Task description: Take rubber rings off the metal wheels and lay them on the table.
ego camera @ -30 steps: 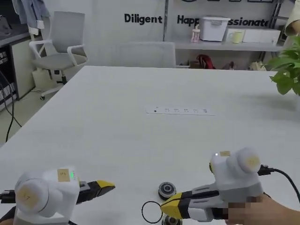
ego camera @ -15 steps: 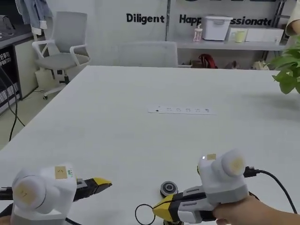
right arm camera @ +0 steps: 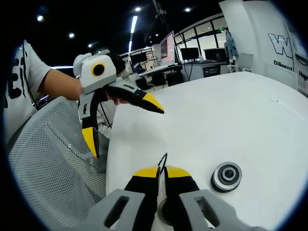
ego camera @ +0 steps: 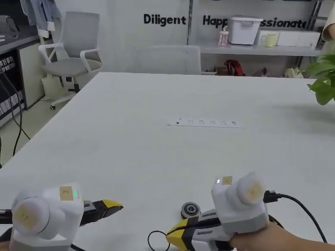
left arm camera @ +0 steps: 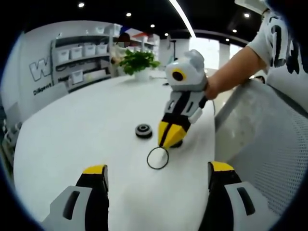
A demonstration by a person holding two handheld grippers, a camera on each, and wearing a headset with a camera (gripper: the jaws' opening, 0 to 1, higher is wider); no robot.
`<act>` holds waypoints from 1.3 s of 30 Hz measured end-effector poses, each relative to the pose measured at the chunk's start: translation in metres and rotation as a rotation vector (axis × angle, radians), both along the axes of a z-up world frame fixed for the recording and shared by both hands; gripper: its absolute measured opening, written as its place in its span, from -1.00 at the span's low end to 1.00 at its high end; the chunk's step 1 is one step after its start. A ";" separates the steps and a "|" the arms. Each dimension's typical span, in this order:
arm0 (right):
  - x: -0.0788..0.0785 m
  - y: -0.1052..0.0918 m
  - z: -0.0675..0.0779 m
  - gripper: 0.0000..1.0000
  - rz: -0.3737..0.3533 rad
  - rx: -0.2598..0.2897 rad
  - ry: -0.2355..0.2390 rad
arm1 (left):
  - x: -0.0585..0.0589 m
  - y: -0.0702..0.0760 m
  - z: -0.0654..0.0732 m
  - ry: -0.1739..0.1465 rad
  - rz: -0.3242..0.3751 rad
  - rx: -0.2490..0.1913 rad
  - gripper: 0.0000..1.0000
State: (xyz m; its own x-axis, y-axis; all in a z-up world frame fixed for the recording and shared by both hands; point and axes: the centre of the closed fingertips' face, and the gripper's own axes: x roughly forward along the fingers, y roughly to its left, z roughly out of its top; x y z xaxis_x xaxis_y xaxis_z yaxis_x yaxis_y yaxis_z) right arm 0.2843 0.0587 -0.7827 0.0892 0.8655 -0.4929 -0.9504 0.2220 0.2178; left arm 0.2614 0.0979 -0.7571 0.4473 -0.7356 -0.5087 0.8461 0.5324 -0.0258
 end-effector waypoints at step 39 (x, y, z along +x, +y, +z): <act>0.016 -0.055 0.038 -0.17 -0.066 0.060 -0.085 | 0.013 -0.038 0.018 -0.026 -0.096 -0.016 0.60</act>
State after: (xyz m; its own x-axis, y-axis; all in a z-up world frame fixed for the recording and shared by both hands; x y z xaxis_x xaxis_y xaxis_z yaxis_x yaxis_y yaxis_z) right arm 0.3002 0.0033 -0.7447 0.1864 0.8840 -0.4287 -0.9496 0.2741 0.1523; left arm 0.2747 0.0599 -0.7390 0.3878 -0.7837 -0.4853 0.8935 0.4489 -0.0110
